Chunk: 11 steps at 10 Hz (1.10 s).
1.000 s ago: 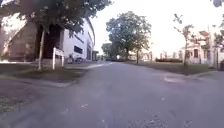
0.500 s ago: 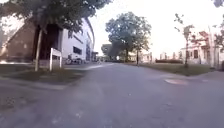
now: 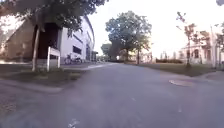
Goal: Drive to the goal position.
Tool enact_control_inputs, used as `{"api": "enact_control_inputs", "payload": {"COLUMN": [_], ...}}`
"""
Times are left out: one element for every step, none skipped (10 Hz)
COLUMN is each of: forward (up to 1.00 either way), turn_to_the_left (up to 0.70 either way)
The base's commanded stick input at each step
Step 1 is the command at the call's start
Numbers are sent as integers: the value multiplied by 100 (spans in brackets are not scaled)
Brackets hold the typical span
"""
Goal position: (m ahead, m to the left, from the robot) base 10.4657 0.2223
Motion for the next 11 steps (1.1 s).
{"api": "enact_control_inputs", "payload": {"forward": [50, 50, 50, 50, 50, 50, 50, 50, 50, 50, 50], "turn_to_the_left": [0, 0, 0, 0, 0, 0, -1, -3, -5, -7, -9]}}
